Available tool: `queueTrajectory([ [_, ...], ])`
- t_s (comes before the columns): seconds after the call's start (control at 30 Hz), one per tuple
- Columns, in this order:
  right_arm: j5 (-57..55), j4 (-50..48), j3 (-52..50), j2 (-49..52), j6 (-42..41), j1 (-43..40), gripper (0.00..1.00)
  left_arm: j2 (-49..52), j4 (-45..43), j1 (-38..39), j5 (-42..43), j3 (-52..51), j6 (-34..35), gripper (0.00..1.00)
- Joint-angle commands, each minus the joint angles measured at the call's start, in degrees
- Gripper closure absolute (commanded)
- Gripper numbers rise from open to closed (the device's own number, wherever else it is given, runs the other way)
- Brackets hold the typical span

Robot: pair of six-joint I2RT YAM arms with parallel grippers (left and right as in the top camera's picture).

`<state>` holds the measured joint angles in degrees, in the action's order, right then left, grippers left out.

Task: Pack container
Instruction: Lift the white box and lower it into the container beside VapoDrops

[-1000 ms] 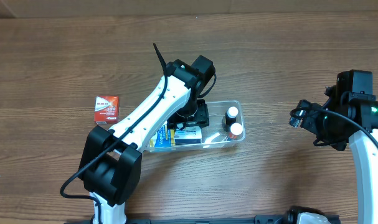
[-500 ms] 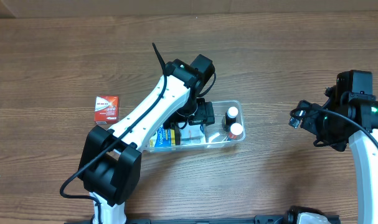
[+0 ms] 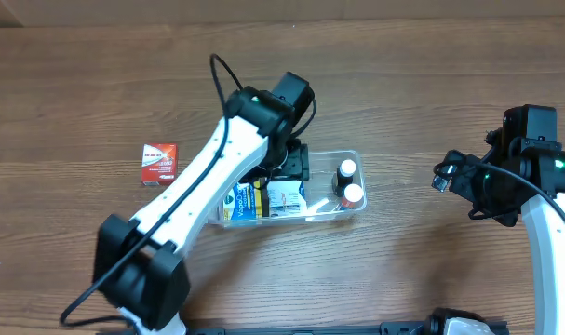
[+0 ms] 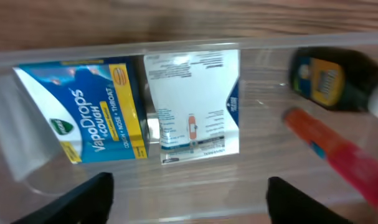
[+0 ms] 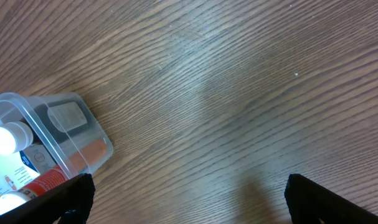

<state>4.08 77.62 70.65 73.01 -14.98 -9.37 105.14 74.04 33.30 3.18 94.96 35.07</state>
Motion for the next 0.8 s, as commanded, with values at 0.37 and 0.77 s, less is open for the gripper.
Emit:
queueTrajectory([
  [0.37, 0.1, 0.1, -0.2, -0.3, 0.0, 0.0, 0.00, 10.5, 1.0, 3.6, -1.7, -0.4, -8.3, 0.60],
  [0.77, 0.1, 0.1, -0.2, -0.3, 0.0, 0.0, 0.00, 16.9, 3.6, 3.3, -2.1, -0.4, -8.3, 0.51],
])
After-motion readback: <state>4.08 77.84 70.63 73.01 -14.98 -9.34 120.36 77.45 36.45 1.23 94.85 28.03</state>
